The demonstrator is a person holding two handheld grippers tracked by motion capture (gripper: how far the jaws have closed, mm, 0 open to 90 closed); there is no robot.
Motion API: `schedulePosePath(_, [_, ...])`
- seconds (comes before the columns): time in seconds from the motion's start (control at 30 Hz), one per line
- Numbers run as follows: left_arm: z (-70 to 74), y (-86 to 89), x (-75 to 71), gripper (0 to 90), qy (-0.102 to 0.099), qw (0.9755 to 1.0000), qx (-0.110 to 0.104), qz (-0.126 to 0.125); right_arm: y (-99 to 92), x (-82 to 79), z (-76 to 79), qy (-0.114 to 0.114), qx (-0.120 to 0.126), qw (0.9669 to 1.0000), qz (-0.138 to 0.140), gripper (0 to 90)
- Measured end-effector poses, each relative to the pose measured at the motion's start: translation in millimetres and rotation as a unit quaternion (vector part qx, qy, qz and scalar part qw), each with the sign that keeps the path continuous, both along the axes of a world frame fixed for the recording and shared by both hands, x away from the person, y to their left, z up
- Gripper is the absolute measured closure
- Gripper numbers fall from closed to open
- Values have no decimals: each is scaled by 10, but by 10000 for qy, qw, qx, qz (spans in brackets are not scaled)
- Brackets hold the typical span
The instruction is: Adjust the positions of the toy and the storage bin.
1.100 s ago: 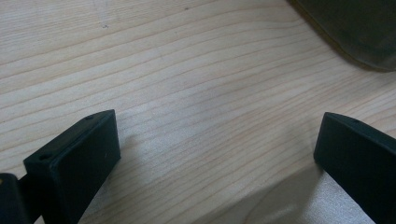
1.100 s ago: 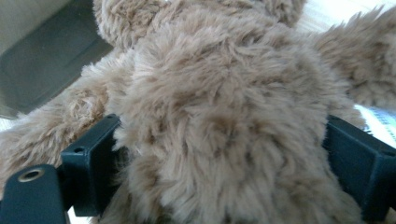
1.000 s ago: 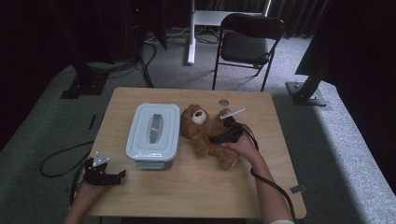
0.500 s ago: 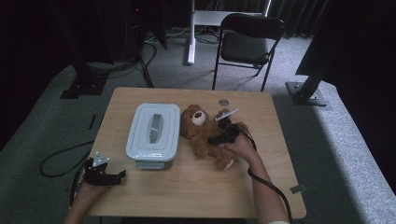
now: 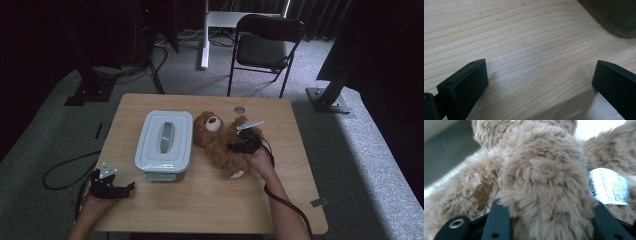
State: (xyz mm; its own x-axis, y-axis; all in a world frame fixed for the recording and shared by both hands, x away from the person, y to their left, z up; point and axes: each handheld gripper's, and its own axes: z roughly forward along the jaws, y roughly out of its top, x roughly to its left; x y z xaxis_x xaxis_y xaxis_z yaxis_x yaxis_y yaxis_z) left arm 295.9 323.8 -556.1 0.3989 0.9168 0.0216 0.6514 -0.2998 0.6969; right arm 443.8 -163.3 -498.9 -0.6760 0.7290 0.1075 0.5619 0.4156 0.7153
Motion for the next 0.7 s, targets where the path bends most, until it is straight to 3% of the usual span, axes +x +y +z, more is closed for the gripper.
schedulePosePath(0.17, [0, 0, 0, 10, 0, 10000, -2, 2, -106, 13, 97, 22, 264, 9991, -318, 657])
schedulePosePath(0.3, [0, 0, 0, 10, -1, 10000, -3, 2, -240, 28, 152, 5, 516, 9964, -665, 655])
schedulePosePath(0.43, [0, 0, 0, 10, -1, 10000, -2, 2, -400, 47, 247, -148, 502, 9931, -1053, 656])
schedulePosePath(0.6, [0, 0, 0, 10, -1, 10000, -2, 1, -635, 89, 390, -254, 477, 9859, -1581, 655])
schedulePosePath(0.7, [0, 0, 0, 10, -1, 10000, -2, 1, -795, 109, 463, -300, 610, 9784, -1952, 654])
